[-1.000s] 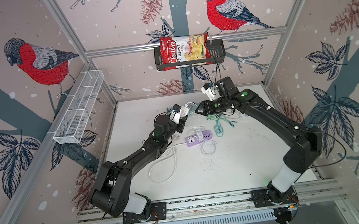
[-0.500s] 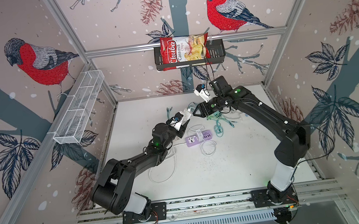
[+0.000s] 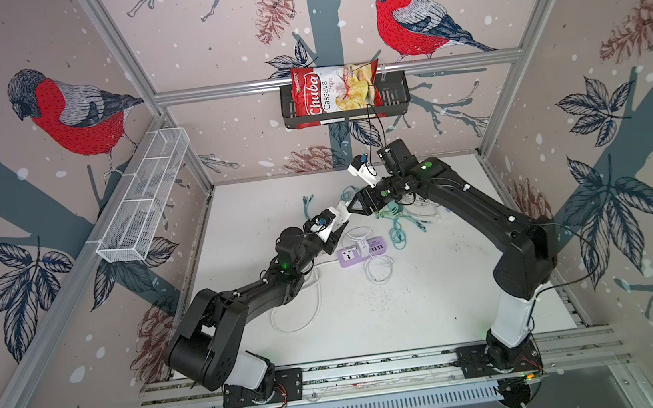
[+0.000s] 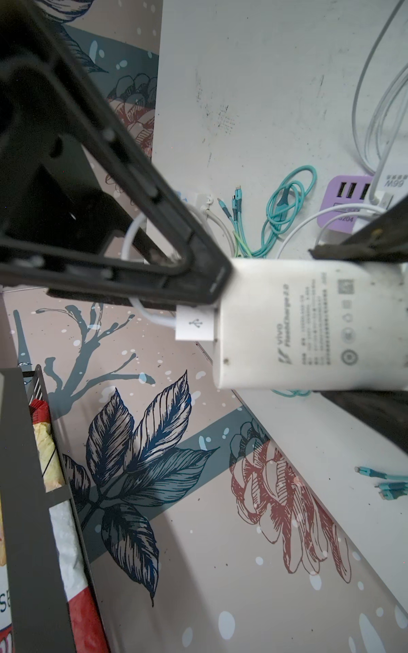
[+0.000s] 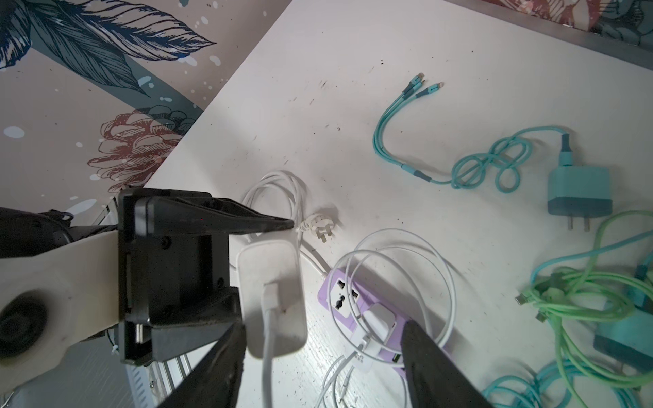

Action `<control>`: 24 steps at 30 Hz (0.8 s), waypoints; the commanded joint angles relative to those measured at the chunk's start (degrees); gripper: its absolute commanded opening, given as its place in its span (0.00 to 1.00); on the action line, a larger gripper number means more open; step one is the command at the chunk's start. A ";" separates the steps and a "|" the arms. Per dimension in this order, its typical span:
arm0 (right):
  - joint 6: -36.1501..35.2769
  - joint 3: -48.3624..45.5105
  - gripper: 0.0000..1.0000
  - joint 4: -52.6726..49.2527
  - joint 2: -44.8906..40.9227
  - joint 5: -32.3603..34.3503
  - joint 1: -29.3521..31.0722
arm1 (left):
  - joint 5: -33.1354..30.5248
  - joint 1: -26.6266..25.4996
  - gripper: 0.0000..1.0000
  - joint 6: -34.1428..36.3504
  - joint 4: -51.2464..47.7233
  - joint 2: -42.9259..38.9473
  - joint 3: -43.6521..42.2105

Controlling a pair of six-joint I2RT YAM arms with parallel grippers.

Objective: Insert the plug
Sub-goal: 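Close the right gripper on the vivo charger and open the left gripper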

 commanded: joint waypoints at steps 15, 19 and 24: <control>-2.00 0.05 0.54 1.60 1.94 -7.94 0.35 | 1.65 -0.12 0.16 2.51 3.94 0.46 0.20; -1.83 0.35 0.47 1.51 2.67 -7.95 0.43 | 1.71 -0.12 0.16 2.38 3.56 0.90 0.59; -2.26 -0.05 0.41 1.69 2.61 -8.20 0.51 | 2.15 -0.12 0.16 2.07 3.45 0.83 0.59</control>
